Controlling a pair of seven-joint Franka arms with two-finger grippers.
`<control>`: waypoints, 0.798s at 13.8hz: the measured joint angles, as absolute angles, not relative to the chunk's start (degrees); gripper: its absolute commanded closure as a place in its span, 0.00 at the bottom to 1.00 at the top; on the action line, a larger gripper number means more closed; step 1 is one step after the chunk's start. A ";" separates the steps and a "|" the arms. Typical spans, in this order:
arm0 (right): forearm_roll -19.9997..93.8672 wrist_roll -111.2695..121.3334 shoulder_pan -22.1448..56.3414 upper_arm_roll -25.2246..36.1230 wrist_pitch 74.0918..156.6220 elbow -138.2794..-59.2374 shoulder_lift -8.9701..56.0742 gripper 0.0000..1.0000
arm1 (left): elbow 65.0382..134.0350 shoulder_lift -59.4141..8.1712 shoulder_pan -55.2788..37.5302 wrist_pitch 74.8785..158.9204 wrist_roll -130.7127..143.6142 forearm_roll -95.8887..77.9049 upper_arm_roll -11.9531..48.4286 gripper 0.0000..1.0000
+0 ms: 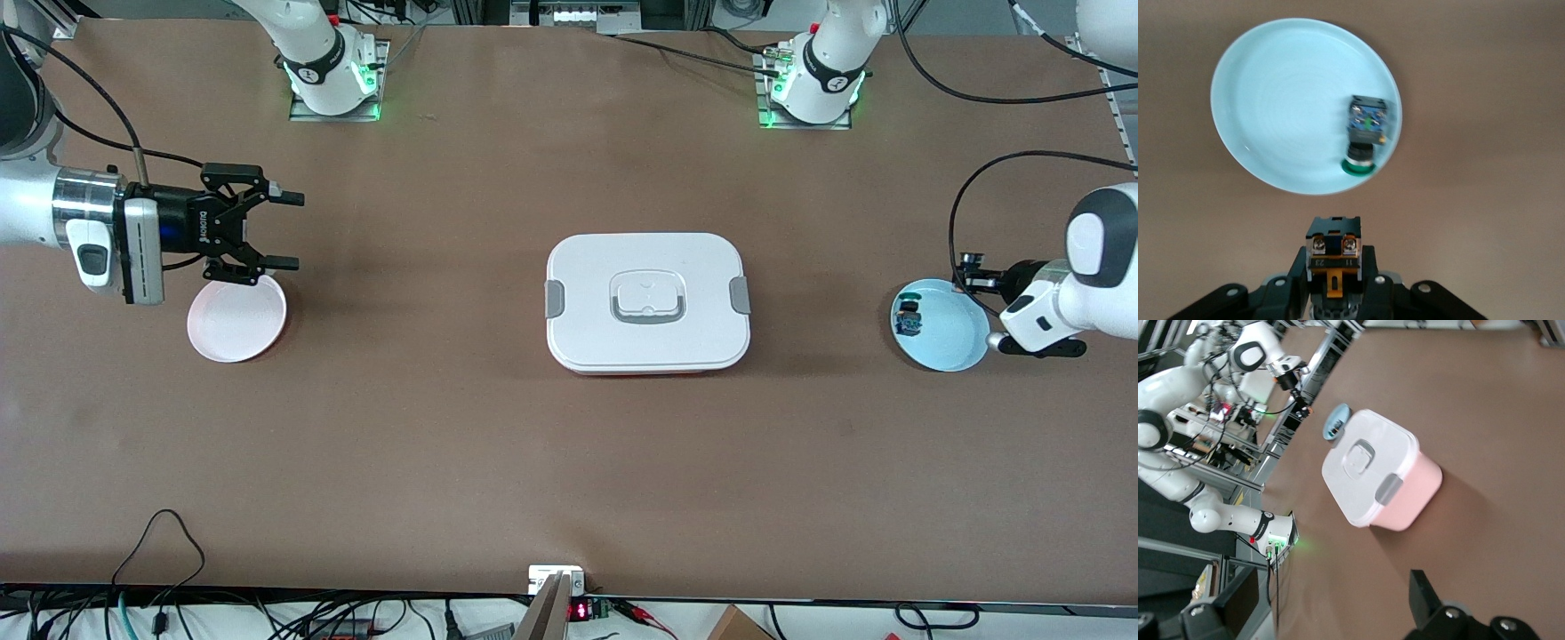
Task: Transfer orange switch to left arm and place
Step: 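Carry the switch to the blue plate while the right gripper withdraws, then lower the switch onto the blue plate and open the left gripper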
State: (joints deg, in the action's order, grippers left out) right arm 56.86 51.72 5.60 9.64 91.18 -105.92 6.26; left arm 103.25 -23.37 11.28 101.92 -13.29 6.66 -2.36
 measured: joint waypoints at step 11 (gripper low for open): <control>10.84 19.90 6.23 8.70 86.30 -96.63 6.03 0.00 | 114.80 -26.65 14.55 127.78 -16.22 14.99 -2.35 1.00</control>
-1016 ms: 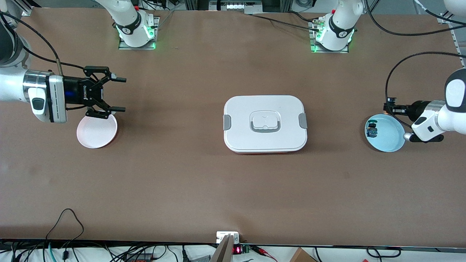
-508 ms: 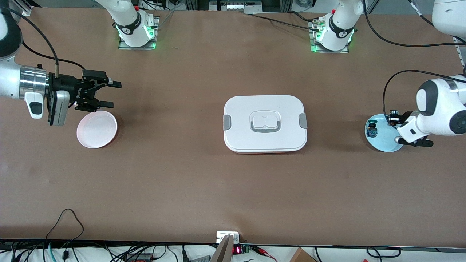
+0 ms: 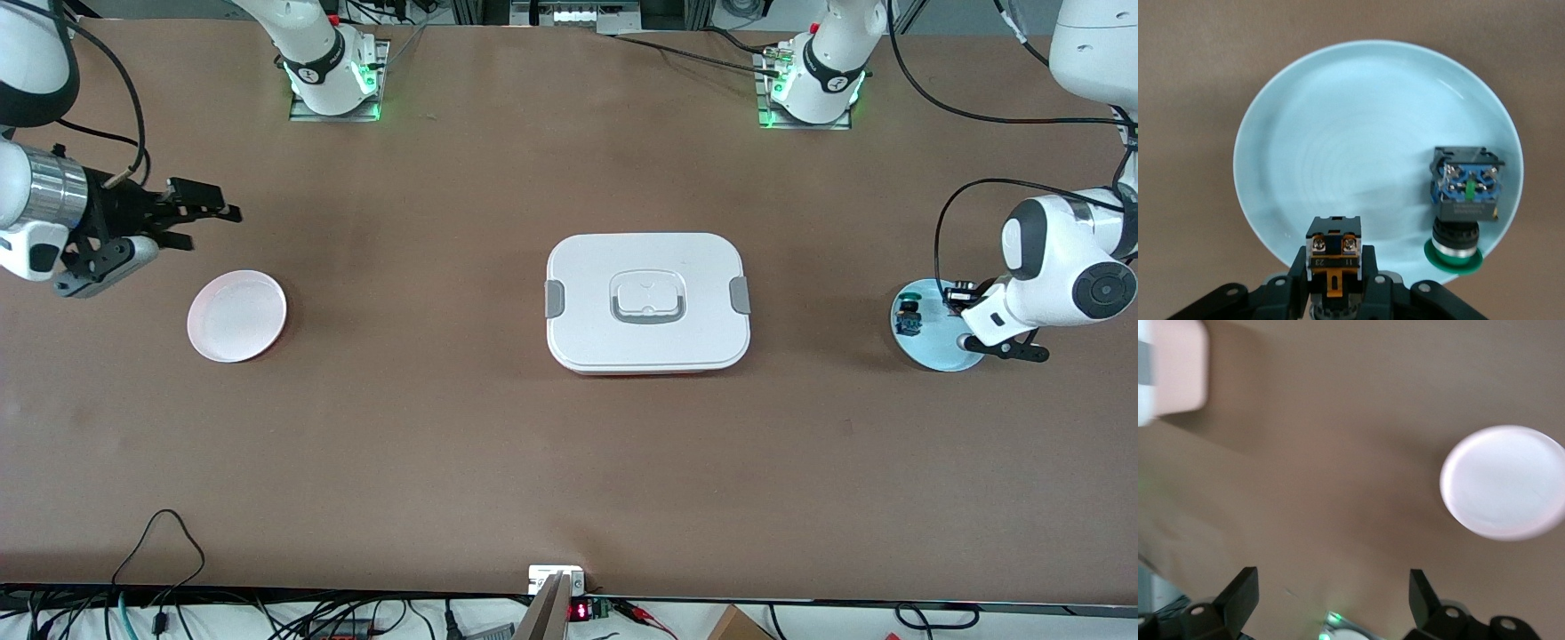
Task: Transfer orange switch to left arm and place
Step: 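Lower the switch onto the blue plate and open the left gripper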
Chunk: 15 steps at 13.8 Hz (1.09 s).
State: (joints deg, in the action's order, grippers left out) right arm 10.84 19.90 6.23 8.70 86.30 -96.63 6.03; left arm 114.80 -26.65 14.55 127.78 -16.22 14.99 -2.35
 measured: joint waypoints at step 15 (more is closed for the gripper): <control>-4.86 3.24 3.16 6.92 96.15 -96.53 5.86 0.00 | 109.06 -26.03 14.67 126.86 -16.15 14.42 2.40 0.00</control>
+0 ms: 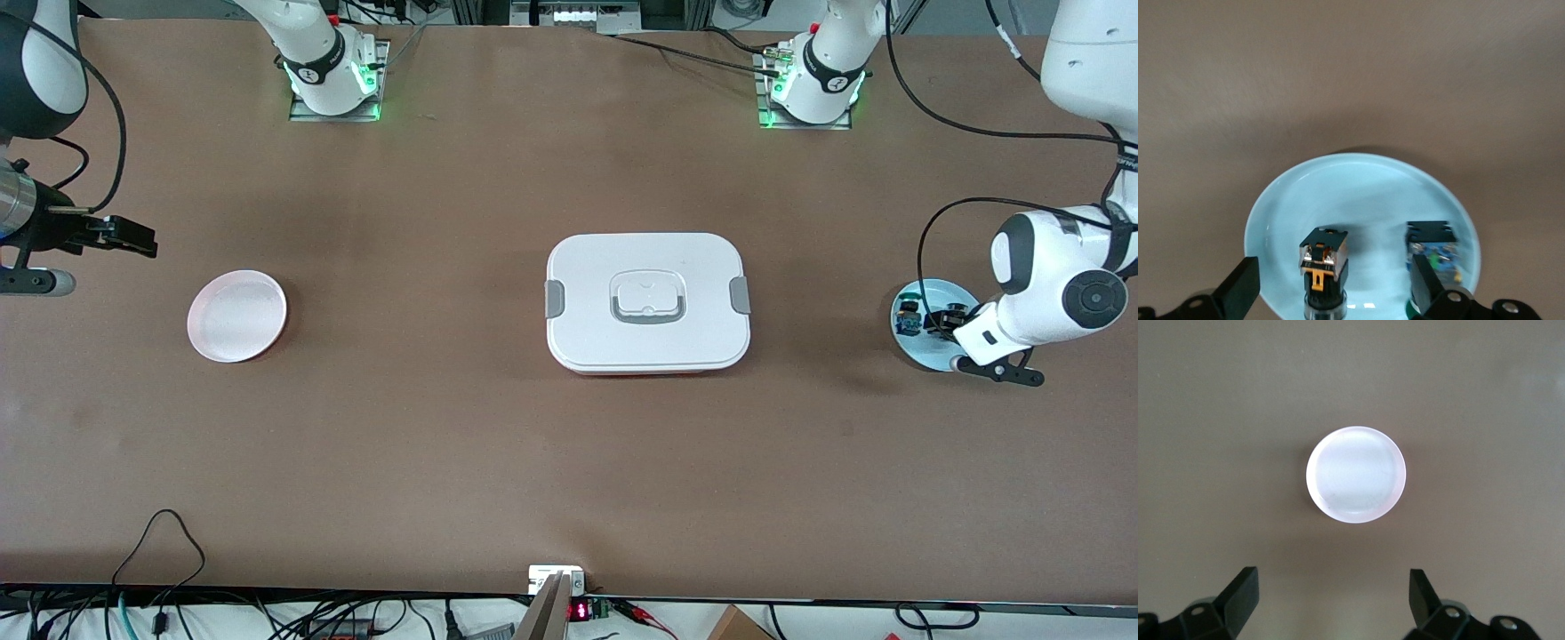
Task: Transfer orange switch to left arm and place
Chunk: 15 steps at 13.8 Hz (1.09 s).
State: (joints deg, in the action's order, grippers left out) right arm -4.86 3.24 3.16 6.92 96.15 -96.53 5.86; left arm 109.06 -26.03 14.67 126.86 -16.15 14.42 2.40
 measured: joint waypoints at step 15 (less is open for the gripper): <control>-1.90 2.29 4.04 6.80 100.55 -101.09 0.83 0.00 | 88.77 -5.08 4.82 91.11 -13.13 4.91 5.41 0.00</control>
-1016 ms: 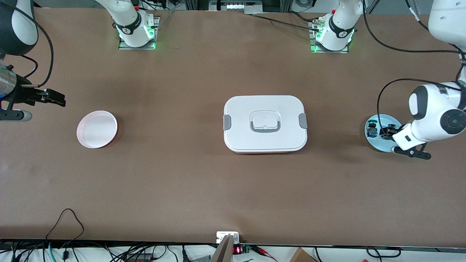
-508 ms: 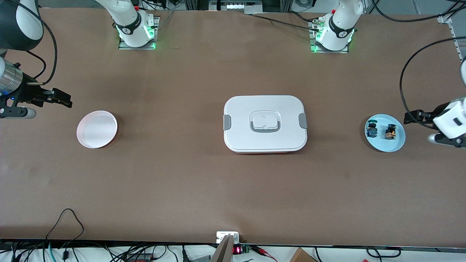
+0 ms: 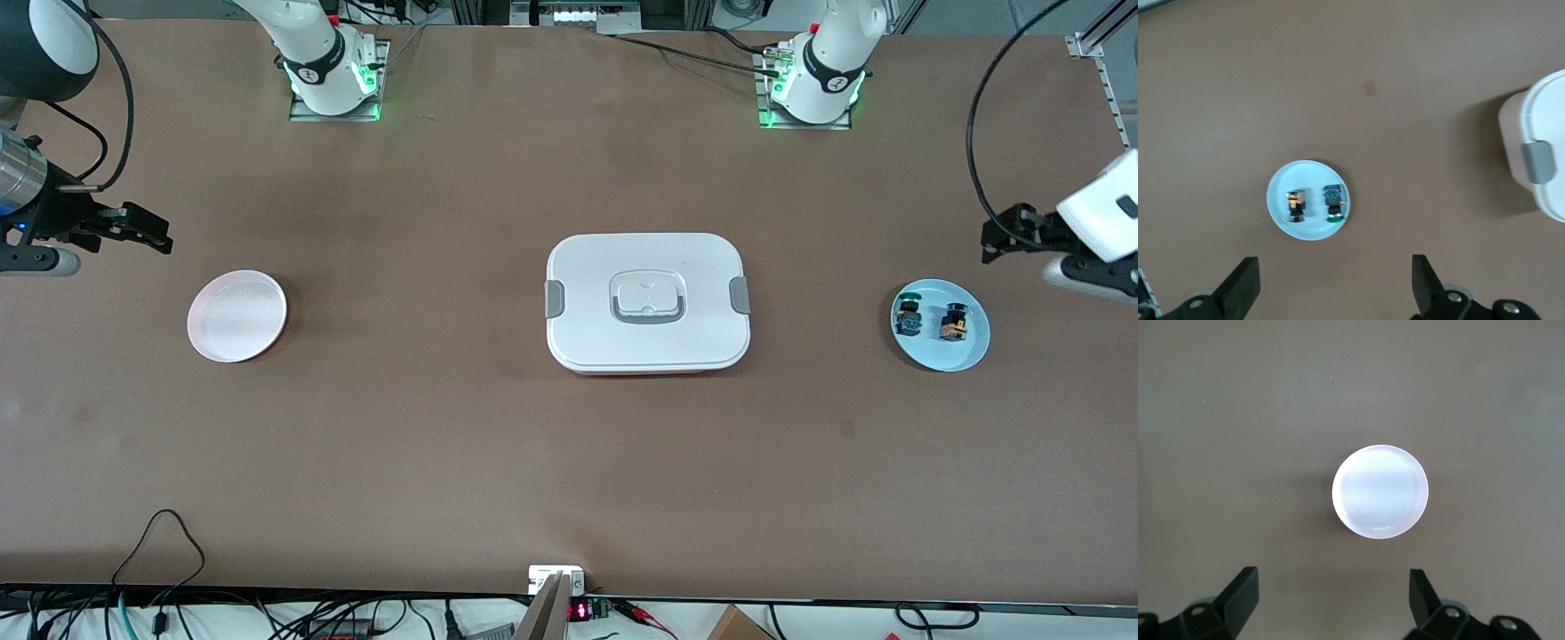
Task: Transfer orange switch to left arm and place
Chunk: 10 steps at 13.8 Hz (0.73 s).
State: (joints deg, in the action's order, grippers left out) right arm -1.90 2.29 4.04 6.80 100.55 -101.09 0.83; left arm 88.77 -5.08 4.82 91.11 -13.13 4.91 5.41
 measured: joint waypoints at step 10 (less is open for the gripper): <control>-1.89 2.25 4.13 6.96 96.14 -97.05 0.62 0.00 | 97.52 0.29 4.47 91.09 -9.31 -1.21 0.17 0.00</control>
